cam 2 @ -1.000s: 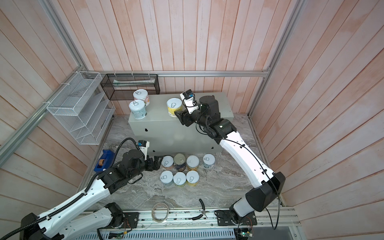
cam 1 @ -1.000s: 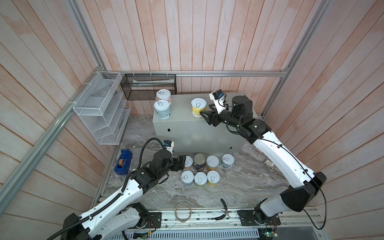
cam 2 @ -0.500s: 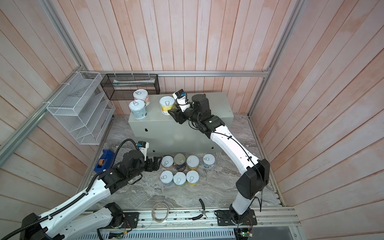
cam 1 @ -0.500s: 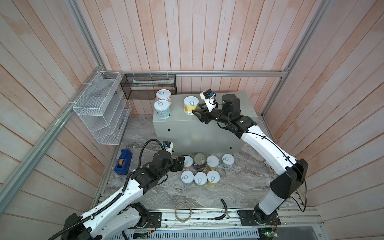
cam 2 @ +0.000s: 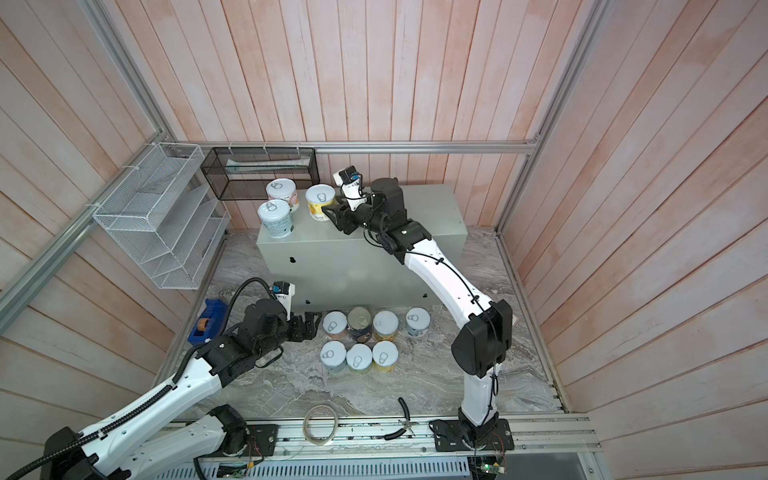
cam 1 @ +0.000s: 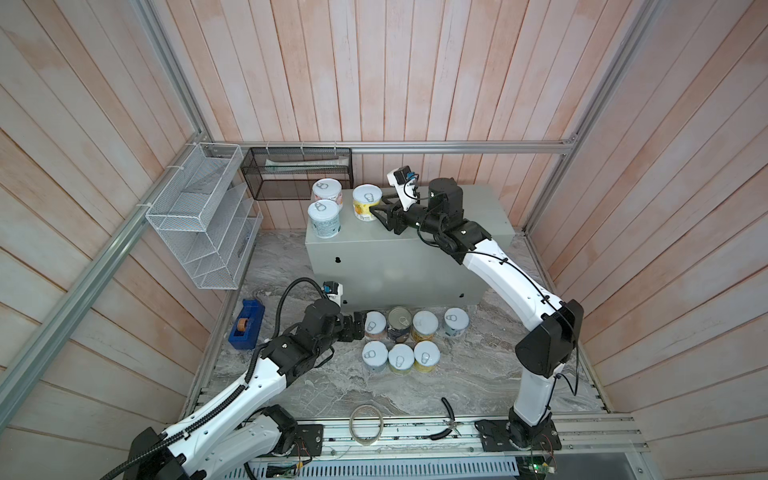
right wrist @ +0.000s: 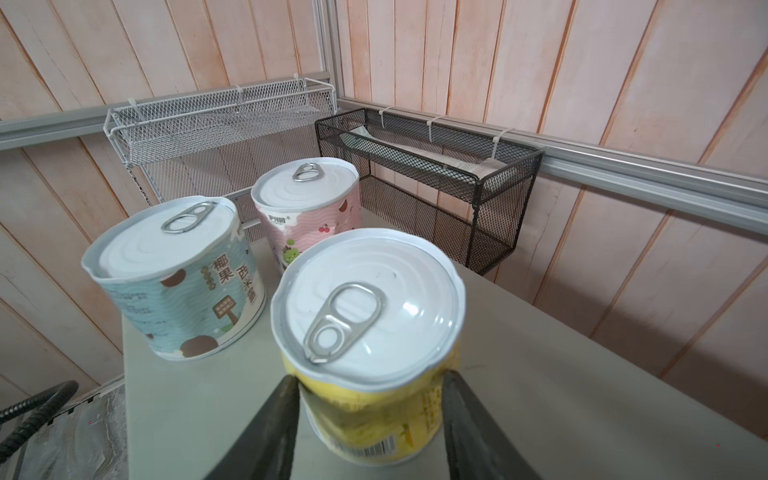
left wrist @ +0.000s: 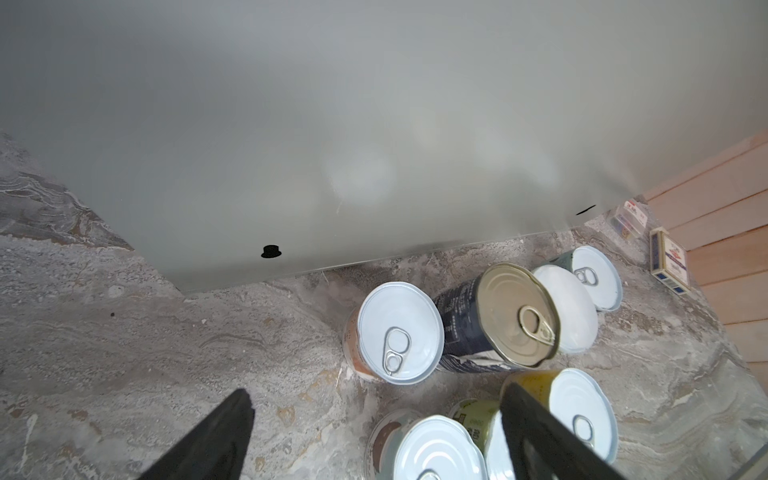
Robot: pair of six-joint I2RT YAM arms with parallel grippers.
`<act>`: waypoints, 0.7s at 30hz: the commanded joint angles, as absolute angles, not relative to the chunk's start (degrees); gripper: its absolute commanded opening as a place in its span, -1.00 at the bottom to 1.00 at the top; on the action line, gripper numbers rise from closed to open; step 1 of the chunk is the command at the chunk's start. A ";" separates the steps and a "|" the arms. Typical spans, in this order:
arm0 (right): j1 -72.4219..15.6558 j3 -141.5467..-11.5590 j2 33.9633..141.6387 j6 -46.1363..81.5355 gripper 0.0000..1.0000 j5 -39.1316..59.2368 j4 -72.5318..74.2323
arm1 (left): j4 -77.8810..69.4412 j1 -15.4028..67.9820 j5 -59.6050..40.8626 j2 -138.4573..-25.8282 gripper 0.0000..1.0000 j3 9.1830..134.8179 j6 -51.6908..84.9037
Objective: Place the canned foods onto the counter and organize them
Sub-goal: 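Carry the yellow can with the right gripper beside the teal and pink cans, then set the yellow can down on the cabinet and open the right gripper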
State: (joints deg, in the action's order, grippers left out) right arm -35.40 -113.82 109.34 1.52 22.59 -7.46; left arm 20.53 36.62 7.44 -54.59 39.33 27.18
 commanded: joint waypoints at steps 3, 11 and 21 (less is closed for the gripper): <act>-35.88 -118.61 112.79 3.84 0.07 22.69 -6.08 | 19.95 36.04 6.92 -54.61 0.90 38.41 26.64; -36.24 -121.02 115.20 4.31 0.07 23.21 -5.94 | 19.56 35.18 6.34 -54.80 0.90 37.88 26.29; -36.63 -123.82 117.36 5.54 0.07 23.72 -6.45 | 19.21 34.92 5.98 -55.01 0.90 37.53 26.41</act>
State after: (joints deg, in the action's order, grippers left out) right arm -36.07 -121.03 115.68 4.54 22.65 -7.20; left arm 20.45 35.27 6.33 -55.07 38.33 27.16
